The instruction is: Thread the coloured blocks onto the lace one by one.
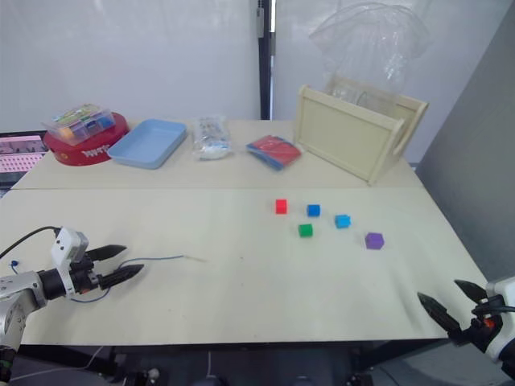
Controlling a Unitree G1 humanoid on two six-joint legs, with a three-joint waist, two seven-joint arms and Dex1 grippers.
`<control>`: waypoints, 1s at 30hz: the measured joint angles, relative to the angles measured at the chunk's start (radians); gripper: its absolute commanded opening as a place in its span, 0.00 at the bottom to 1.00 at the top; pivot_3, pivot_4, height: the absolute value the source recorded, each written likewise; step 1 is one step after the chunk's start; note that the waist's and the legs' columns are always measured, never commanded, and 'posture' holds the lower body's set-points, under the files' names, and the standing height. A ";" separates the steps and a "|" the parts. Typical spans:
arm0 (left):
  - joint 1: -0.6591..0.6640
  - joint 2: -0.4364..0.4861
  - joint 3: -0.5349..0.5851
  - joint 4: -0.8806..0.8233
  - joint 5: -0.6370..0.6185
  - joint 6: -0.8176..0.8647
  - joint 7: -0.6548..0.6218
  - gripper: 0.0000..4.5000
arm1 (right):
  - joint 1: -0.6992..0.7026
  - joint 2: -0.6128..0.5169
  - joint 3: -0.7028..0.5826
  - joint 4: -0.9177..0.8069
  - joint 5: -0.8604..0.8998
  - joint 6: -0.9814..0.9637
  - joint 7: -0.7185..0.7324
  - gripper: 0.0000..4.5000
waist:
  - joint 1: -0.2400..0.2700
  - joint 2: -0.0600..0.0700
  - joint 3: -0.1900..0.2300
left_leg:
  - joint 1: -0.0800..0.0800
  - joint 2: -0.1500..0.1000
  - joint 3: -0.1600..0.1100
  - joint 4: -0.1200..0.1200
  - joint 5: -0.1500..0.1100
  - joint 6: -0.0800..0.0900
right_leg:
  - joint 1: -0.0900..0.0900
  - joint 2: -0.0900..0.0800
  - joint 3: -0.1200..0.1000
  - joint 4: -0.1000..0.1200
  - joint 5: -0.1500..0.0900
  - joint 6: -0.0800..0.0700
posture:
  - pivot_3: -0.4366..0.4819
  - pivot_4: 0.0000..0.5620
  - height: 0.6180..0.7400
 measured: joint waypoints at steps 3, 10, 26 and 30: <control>-0.011 0.000 -0.003 0.005 -0.006 0.003 -0.015 1.00 | -0.007 0.001 0.002 0.000 0.001 0.000 -0.001 0.99 | 0.000 0.000 0.000 | 0.000 0.000 0.000 0.000 0.000 0.000 | 0.000 0.000 0.000 0.000 0.000 0.000 | 0.48 0.27 1.00; -0.170 -0.042 -0.116 0.076 0.002 -0.031 -0.143 1.00 | -0.055 -0.006 0.089 -0.105 0.069 0.072 -0.012 0.99 | 0.001 0.000 0.000 | 0.000 0.000 0.000 0.001 0.000 0.000 | 0.001 0.000 0.000 0.001 0.000 0.000 | 0.48 0.27 1.00; -0.677 -0.135 -0.516 0.677 0.267 -0.454 -0.483 1.00 | -0.154 -0.159 0.258 -0.309 0.121 0.174 0.026 0.99 | -0.002 -0.001 0.000 | -0.002 -0.001 -0.001 0.005 0.000 0.001 | 0.001 0.001 -0.002 0.001 0.000 0.000 | 0.48 0.27 1.00; -0.737 -0.141 -0.564 0.799 0.300 -0.547 -0.488 1.00 | -0.155 -0.159 0.261 -0.352 0.145 0.192 0.010 0.99 | -0.004 -0.001 0.000 | -0.002 -0.001 -0.001 0.006 0.000 0.001 | 0.001 0.000 -0.002 0.001 0.000 0.001 | 0.48 0.27 1.00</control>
